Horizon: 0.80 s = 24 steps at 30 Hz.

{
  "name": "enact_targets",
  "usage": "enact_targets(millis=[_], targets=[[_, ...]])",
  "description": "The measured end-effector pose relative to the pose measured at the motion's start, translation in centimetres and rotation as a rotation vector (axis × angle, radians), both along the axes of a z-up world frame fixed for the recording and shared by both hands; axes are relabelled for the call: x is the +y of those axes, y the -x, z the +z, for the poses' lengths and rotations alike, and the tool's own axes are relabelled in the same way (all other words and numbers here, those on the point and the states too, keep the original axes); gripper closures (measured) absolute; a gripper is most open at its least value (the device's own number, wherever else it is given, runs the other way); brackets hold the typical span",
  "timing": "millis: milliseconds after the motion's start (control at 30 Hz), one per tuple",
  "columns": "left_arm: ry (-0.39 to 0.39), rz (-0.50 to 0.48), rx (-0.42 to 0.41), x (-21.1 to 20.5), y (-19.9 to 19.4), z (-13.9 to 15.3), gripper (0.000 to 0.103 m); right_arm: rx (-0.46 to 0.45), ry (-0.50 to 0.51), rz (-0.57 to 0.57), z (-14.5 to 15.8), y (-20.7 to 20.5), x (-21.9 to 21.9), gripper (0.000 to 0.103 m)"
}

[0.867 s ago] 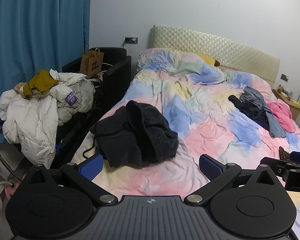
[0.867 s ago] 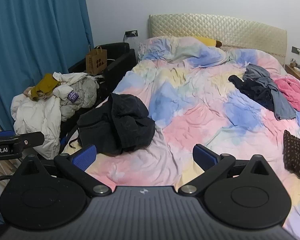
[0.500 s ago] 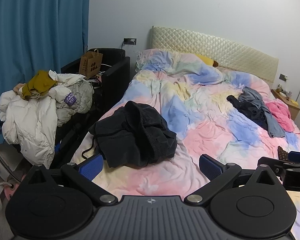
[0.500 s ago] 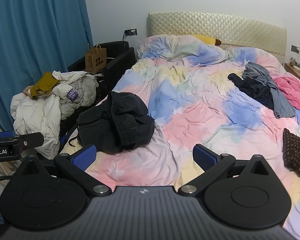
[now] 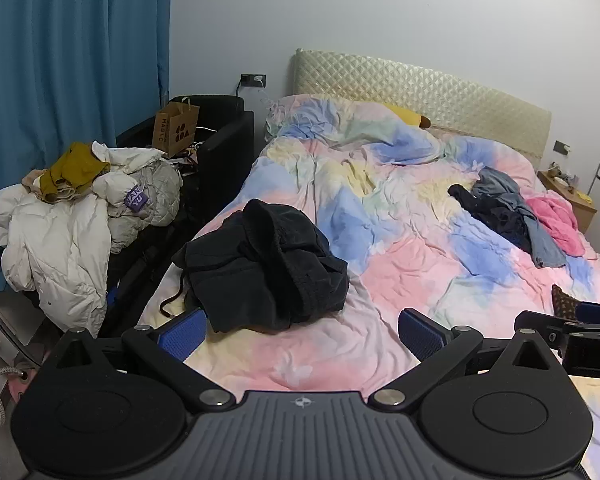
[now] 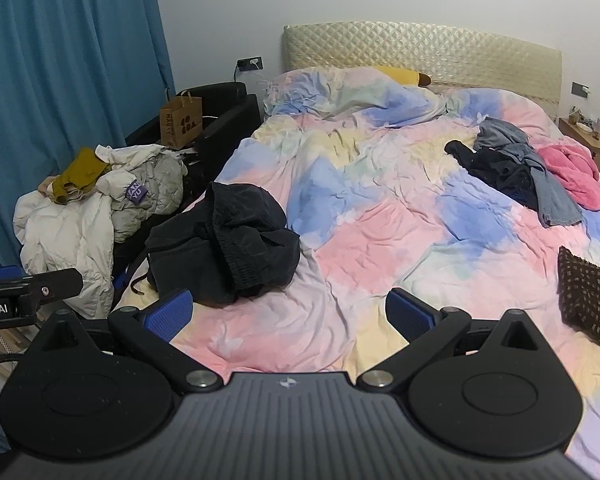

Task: Fold clothes
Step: 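Move both grippers toward the black trousers on the bed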

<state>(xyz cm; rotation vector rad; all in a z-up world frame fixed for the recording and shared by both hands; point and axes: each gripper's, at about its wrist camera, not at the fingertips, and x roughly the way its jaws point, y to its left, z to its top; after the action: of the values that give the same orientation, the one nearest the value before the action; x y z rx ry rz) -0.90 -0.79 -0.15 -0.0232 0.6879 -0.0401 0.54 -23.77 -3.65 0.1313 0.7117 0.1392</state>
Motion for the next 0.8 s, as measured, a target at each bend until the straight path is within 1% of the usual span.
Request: enact_targets(millis=[67, 300, 800], targets=[[0.002, -0.002, 0.006, -0.3, -0.2, 0.5, 0.0, 0.004, -0.001, 0.0, 0.0, -0.1, 0.0, 0.0], [-0.001, -0.024, 0.009, -0.7, -0.3, 0.4, 0.0, 0.006, -0.01, -0.003, -0.3, 0.3, -0.3, 0.0], [0.009, -0.016, 0.014, -0.6, 0.8, 0.4, 0.0, -0.003, -0.014, 0.005, -0.7, 0.5, -0.5, 0.0]])
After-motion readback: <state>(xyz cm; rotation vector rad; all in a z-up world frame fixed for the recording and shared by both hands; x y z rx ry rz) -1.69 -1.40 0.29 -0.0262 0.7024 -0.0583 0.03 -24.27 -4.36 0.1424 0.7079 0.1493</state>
